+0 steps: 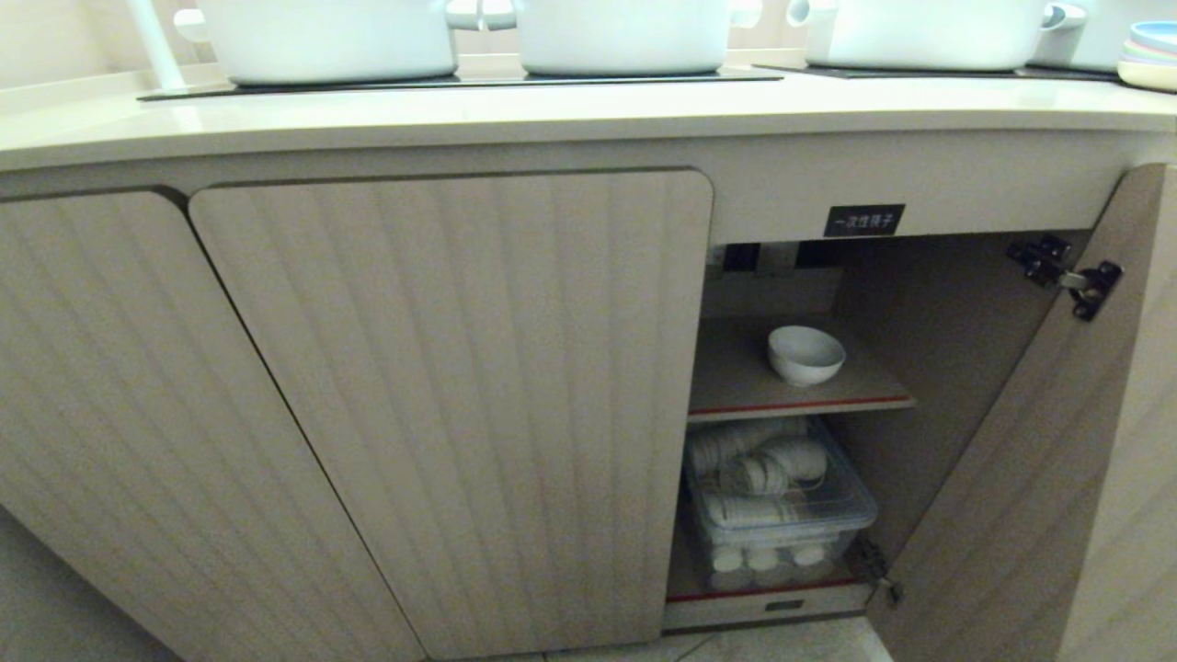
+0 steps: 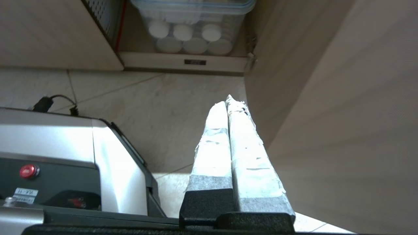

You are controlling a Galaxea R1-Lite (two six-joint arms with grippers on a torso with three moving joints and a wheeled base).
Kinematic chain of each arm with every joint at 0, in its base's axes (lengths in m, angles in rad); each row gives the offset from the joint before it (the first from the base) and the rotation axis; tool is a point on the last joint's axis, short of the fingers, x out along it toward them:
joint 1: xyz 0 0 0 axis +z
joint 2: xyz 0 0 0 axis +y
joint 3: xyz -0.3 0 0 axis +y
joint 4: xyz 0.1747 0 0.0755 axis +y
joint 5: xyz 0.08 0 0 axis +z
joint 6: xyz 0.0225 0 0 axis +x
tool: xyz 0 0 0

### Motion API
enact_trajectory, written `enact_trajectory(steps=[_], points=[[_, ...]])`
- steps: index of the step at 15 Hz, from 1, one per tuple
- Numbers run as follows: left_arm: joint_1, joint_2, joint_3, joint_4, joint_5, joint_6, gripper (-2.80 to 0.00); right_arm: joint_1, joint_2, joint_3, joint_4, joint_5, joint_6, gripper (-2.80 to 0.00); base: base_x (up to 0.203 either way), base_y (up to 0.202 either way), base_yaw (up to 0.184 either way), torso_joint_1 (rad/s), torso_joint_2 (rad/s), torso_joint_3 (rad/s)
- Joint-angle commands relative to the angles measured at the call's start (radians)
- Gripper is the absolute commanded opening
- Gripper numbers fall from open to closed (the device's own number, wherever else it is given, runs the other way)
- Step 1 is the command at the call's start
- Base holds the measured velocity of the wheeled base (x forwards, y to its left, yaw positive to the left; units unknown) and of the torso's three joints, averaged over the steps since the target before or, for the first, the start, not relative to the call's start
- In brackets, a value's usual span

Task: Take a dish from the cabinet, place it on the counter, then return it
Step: Close the cabinet door

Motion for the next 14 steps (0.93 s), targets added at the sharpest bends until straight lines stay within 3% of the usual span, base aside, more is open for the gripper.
enact_trajectory(steps=[1, 7, 14], points=[[0.0, 0.0, 0.0, -0.001, 0.0, 0.0, -2.8, -0.045, -0.082, -0.001, 0.009, 0.011, -0.006, -2.8, 0.0, 0.0, 0.0, 0.0, 0.0, 0.0], [0.0, 0.0, 0.0, -0.001, 0.001, 0.0, -2.8, -0.07, -0.255, 0.0, 0.013, 0.009, -0.003, -2.8, 0.0, 0.0, 0.0, 0.0, 0.0, 0.0], [0.0, 0.0, 0.0, 0.0, 0.001, 0.0, -2.8, -0.019, -0.376, 0.0, 0.013, 0.011, -0.002, -2.8, 0.0, 0.0, 0.0, 0.0, 0.0, 0.0]])
